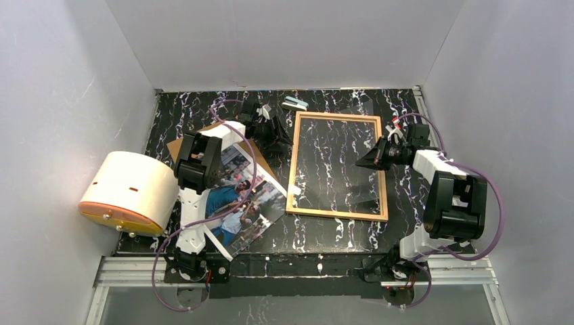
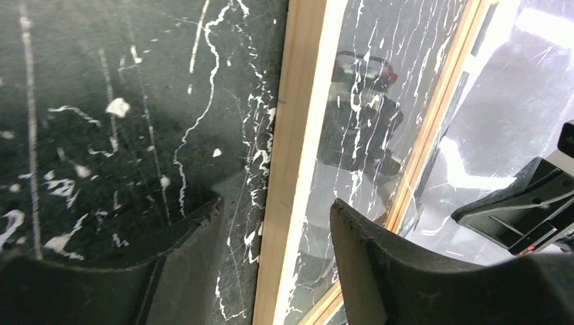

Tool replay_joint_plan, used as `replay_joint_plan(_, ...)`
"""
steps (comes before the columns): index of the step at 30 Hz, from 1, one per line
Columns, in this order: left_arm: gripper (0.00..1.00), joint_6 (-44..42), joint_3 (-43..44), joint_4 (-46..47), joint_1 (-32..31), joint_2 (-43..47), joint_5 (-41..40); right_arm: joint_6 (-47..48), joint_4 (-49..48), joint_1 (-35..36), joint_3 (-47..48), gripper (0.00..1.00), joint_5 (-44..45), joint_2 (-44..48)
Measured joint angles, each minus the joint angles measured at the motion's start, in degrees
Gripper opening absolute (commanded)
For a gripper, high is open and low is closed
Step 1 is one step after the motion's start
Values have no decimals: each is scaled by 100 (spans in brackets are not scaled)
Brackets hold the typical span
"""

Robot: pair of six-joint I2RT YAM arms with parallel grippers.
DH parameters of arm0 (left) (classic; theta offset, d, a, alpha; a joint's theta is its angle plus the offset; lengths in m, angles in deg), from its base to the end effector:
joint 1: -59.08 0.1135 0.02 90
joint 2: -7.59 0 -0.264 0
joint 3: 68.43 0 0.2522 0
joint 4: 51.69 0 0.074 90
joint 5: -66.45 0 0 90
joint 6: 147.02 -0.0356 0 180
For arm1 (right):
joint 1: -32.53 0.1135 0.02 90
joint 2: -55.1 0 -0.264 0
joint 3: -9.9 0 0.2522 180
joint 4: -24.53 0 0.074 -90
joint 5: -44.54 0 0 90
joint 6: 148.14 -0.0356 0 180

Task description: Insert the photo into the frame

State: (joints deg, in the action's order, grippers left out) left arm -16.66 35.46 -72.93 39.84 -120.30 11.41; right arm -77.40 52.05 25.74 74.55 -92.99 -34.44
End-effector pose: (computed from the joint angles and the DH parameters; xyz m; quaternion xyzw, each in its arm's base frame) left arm 0.4514 -0.1791 0.1460 -0.0492 0.8880 -0.4215 0.1771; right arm 0.3074 -0.0102 0.1937 0.0688 0.8734 0.4113 0.2517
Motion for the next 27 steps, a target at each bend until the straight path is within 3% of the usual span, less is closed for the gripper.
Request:
replay_joint_plan(12, 50, -31, 177, 57, -190, -168, 68, 411, 278, -33, -11, 1, -24, 2)
replay_joint_plan(27, 57, -136, 481, -52, -240, -365, 210, 459, 415, -39, -11, 1, 361, 9)
